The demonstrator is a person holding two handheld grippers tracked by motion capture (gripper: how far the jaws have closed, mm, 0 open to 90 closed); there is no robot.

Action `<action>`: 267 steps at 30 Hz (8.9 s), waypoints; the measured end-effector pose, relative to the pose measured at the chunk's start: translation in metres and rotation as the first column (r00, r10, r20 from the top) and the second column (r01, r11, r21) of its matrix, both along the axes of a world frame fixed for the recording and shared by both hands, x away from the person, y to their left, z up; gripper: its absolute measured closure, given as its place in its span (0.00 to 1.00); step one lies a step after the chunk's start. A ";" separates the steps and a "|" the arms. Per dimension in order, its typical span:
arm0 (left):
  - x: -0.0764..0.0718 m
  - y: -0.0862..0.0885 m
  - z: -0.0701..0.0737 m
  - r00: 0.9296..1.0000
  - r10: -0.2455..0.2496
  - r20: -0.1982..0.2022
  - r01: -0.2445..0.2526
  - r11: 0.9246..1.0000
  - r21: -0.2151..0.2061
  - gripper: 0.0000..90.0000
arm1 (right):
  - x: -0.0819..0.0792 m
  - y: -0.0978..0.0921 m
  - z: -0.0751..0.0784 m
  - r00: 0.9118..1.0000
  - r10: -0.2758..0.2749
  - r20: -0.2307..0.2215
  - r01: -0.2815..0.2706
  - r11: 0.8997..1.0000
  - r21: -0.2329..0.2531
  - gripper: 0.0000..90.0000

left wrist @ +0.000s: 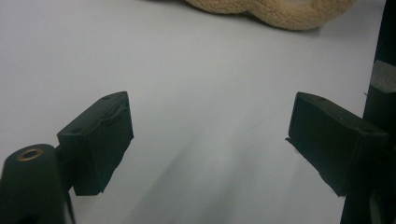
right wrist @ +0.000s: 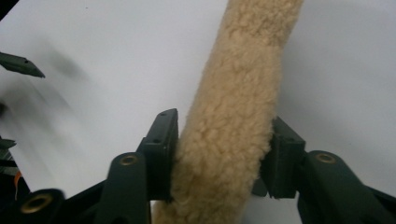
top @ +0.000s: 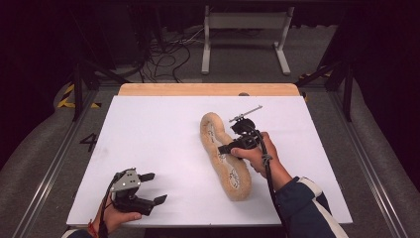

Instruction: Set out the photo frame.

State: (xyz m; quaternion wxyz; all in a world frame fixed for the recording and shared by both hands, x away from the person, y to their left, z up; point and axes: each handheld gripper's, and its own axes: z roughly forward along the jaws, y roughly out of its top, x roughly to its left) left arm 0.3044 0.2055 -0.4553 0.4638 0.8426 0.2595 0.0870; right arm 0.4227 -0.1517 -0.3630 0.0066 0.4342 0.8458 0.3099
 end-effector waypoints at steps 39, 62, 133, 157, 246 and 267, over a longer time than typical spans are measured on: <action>0.002 0.000 -0.003 0.995 0.095 0.011 -0.095 0.995 0.009 0.20 | -0.002 0.024 0.008 0.904 0.427 0.019 -0.425 0.903 -0.064 0.72; 0.038 -0.012 0.004 0.992 0.119 0.050 -0.119 0.993 0.009 0.18 | -0.012 -0.010 0.013 0.937 0.308 0.167 -0.297 0.951 -0.089 0.50; 0.127 -0.055 0.017 0.994 0.021 0.111 -0.024 0.999 0.031 0.69 | -0.125 -0.106 -0.052 0.878 -0.057 0.474 -0.005 0.992 0.128 0.72; 0.107 -0.047 0.023 0.994 0.003 0.111 -0.014 0.995 0.100 0.70 | -0.110 -0.105 -0.053 0.855 -0.088 0.510 0.045 0.994 0.095 0.72; 0.062 -0.030 0.023 0.981 0.062 0.182 -0.077 0.994 0.074 0.54 | -0.068 -0.085 -0.056 0.880 -0.033 0.473 0.042 0.999 -0.009 0.28; 0.059 -0.034 0.021 0.982 0.069 0.175 -0.084 0.993 0.084 0.07 | -0.068 -0.083 -0.054 0.883 0.036 0.468 -0.016 0.999 -0.047 0.11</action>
